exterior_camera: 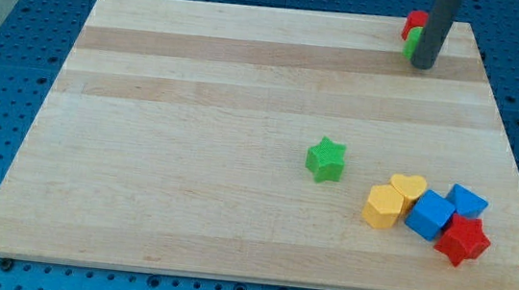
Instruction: Push the green star towards the top right
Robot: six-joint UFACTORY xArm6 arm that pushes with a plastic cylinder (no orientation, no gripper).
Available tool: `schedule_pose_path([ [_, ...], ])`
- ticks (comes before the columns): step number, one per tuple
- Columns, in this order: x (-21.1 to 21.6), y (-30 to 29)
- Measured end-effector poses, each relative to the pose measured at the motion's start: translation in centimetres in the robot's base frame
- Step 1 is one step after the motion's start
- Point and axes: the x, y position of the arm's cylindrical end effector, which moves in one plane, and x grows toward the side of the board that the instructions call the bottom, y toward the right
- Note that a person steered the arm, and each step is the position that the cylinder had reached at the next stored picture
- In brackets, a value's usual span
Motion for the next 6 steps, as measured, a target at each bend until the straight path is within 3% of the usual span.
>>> schedule_pose_path([
  [2,2.2,-1.9],
  [4,4.9,-10.5],
  [6,10.2,-19.8],
])
